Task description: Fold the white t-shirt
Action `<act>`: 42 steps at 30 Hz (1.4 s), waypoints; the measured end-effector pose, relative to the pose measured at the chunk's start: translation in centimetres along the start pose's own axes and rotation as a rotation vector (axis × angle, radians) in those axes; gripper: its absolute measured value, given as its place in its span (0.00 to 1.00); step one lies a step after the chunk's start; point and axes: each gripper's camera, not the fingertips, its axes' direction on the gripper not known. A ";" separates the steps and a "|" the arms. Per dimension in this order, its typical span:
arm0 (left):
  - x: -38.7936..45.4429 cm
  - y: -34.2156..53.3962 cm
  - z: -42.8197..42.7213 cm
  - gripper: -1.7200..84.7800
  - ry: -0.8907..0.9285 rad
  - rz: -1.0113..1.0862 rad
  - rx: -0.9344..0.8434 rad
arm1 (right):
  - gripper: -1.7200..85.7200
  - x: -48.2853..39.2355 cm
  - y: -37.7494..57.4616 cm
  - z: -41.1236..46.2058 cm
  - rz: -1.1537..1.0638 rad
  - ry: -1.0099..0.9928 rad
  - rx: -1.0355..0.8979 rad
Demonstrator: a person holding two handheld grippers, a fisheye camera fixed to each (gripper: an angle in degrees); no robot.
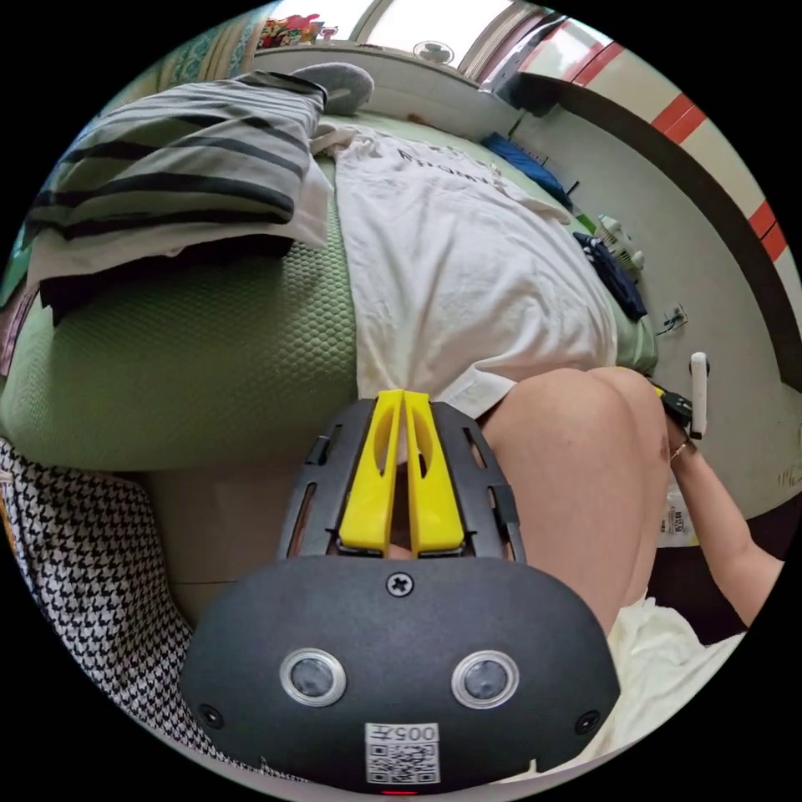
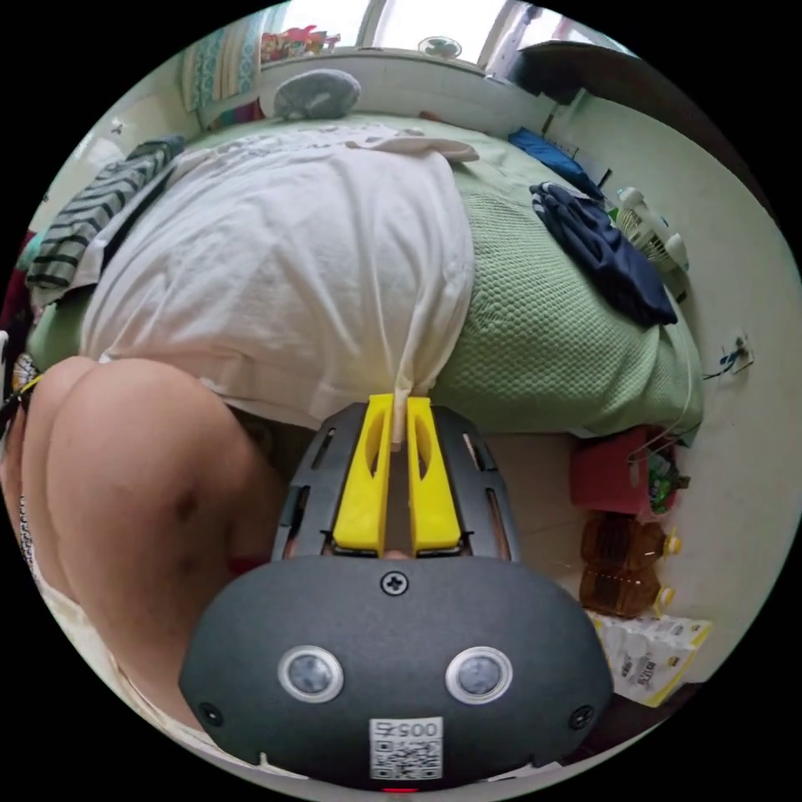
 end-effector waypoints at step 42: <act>16.1 -37.9 20.3 0.01 -0.107 -0.030 0.078 | 0.12 -2.1 -40.3 6.5 0.045 -0.068 0.214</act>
